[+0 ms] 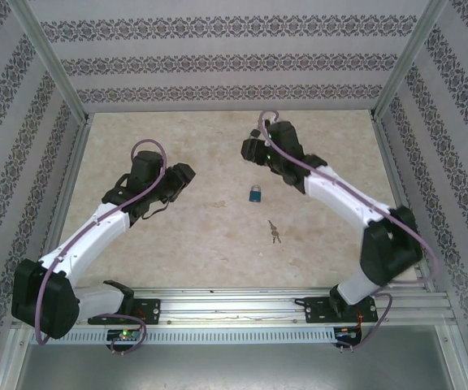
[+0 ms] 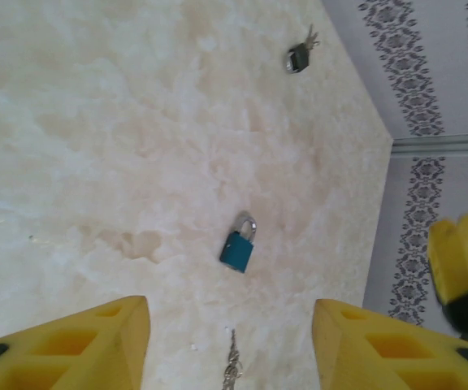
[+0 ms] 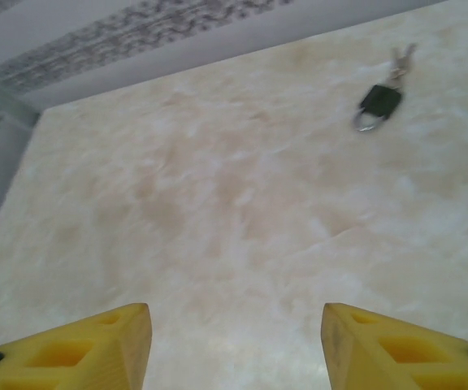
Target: Unlock with the key
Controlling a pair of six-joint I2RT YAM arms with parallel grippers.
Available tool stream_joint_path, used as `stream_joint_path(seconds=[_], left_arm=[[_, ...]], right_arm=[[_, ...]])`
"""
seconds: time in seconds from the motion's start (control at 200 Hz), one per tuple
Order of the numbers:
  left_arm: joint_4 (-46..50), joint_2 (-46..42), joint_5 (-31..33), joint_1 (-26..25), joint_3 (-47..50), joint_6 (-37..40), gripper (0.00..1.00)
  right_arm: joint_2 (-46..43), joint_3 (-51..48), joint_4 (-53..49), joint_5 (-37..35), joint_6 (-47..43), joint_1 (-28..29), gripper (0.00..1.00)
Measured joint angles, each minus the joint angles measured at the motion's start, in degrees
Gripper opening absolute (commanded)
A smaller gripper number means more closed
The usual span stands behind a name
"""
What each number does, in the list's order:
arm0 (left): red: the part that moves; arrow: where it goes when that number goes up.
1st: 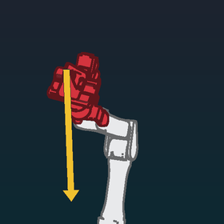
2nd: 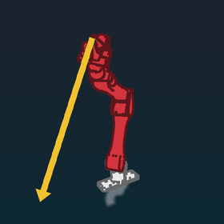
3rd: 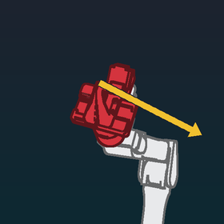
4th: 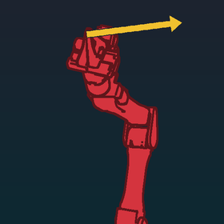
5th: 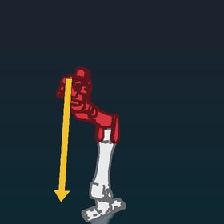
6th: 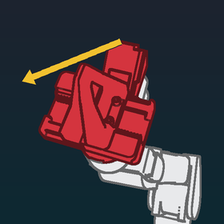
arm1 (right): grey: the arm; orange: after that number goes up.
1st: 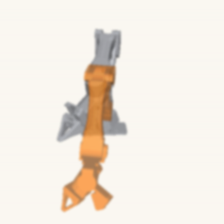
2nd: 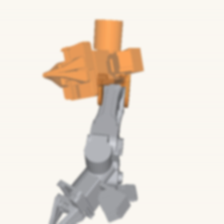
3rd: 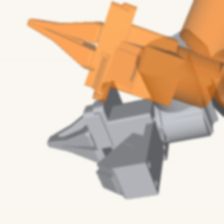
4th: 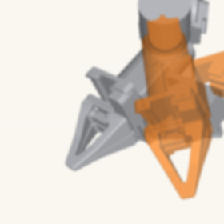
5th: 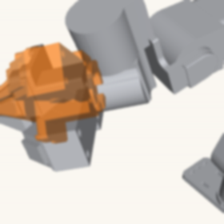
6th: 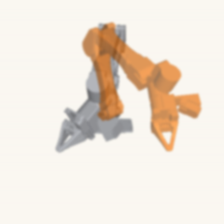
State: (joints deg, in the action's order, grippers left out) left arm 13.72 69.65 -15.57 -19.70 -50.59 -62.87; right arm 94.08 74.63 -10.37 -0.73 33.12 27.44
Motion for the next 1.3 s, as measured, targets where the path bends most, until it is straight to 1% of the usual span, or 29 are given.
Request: stream_joint_path(seconds=[0.07,0.155,0.38,0.4,0.43,0.46,0.525,0.575,0.625,0.715,0.769,0.804,0.874,1.054,1.194,1.299], left_arm=[[0.0,-0.2,0.0,0.3,0.9,0.2,0.59],[0.0,-1.1,-0.1,1.1,2.0,0.2,0.60],[-0.3,-3.4,-0.8,3.0,5.7,0.1,0.61],[-0.5,-3.4,-0.9,3.0,6.0,0.1,0.61],[-0.5,-3.4,-1.0,3.3,6.5,-0.1,0.62],[-0.7,-3.4,-1.2,3.5,7.0,-0.2,0.63],[-1.2,-3.4,-1.7,4.1,8.0,-0.4,0.63],[-1.4,-3.4,-2.1,4.4,8.5,-0.5,0.63],[-1.6,-3.4,-2.4,4.7,8.9,-0.6,0.63],[-2.7,-3.4,-3.4,5.2,9.2,-1.0,0.63],[-3.5,-3.4,-3.8,5.5,9.6,-1.2,0.63],[-3.9,-3.4,-4.0,5.7,9.9,-1.5,0.63],[-4.7,-3.5,-4.7,6.4,10.7,-1.9,0.62],[-5.8,-3.4,-6.2,8.2,12.1,-2.3,0.62],[-7.3,-2.8,-7.4,9.0,12.4,-2.8,0.62],[-8.8,-1.6,-8.3,9.6,12.9,-3.5,0.62]], right_arm=[[6.4,7.2,-4.3,-2.3,0.1,-1.1,0.63],[13.4,15.7,-10.0,-5.4,0.8,-2.1,0.64],[28.5,34.0,-20.8,-7.9,5.4,-4.3,0.67],[29.8,35.8,-21.6,-8.1,5.7,-4.5,0.68],[31.8,38.8,-22.9,-8.3,6.3,-4.8,0.73],[34.2,42.2,-24.2,-8.5,7.1,-5.2,0.74],[38.9,49.4,-26.9,-8.6,8.6,-5.9,0.72],[43.1,55.9,-29.2,-8.7,9.3,-6.4,0.66],[47.6,63.2,-31.7,-8.7,10.9,-7.1,0.62],[56.1,76.5,-35.7,-8.2,13.2,-8.1,0.62],[59.9,81.9,-37.1,-7.6,14.8,-8.7,0.60],[61.5,83.3,-37.6,-7.1,16.1,-9.2,0.59],[62.8,82.9,-37.6,-5.7,18.6,-10.1,0.59],[64.6,81.3,-34.8,-3.1,23.2,-12.0,0.62],[66.7,81.4,-31.3,-0.3,26.9,-13.0,0.59],[68.7,81.8,-28.9,0.9,28.9,-13.2,0.59]])
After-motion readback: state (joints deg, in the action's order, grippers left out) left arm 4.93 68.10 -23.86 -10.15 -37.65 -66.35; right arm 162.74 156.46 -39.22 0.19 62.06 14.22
